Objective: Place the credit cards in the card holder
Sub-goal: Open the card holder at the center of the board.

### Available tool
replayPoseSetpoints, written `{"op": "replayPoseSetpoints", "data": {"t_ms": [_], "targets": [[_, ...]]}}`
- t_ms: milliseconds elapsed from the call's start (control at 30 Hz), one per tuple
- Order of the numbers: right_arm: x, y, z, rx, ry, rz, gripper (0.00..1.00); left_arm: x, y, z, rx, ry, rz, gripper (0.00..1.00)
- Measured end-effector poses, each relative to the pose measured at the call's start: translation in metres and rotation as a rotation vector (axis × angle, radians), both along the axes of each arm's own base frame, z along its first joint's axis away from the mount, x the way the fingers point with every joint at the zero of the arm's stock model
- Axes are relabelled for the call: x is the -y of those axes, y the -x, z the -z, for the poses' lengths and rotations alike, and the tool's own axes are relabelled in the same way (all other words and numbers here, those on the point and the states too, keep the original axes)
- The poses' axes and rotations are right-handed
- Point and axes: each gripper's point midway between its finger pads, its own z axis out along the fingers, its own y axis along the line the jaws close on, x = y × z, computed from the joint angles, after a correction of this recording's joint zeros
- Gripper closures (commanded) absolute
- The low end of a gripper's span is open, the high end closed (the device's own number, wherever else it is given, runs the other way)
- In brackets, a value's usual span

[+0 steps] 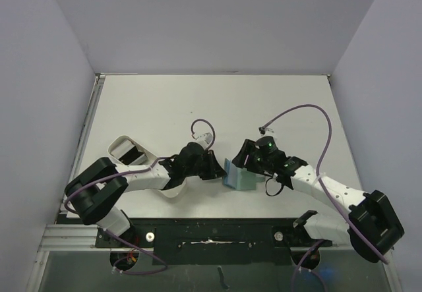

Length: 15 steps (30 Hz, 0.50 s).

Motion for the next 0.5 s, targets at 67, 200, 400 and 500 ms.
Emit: {"op": "replayPoseSetpoints", "data": {"t_ms": [67, 200, 400, 500], "targets": [[-0.004, 0.000, 0.008, -0.021, 0.002, -0.005, 0.43, -0.002, 0.001, 0.001, 0.000, -0.001, -0.001, 1.00], [-0.011, -0.002, 0.012, -0.030, -0.012, -0.017, 0.42, -0.002, 0.001, -0.001, 0.004, 0.003, -0.003, 1.00], [-0.019, -0.001, 0.017, -0.038, -0.019, -0.040, 0.40, -0.002, 0.001, -0.003, 0.008, 0.006, -0.003, 1.00], [-0.022, -0.001, 0.016, -0.032, -0.024, -0.048, 0.40, -0.002, 0.001, -0.003, 0.009, 0.005, -0.005, 1.00]]}}
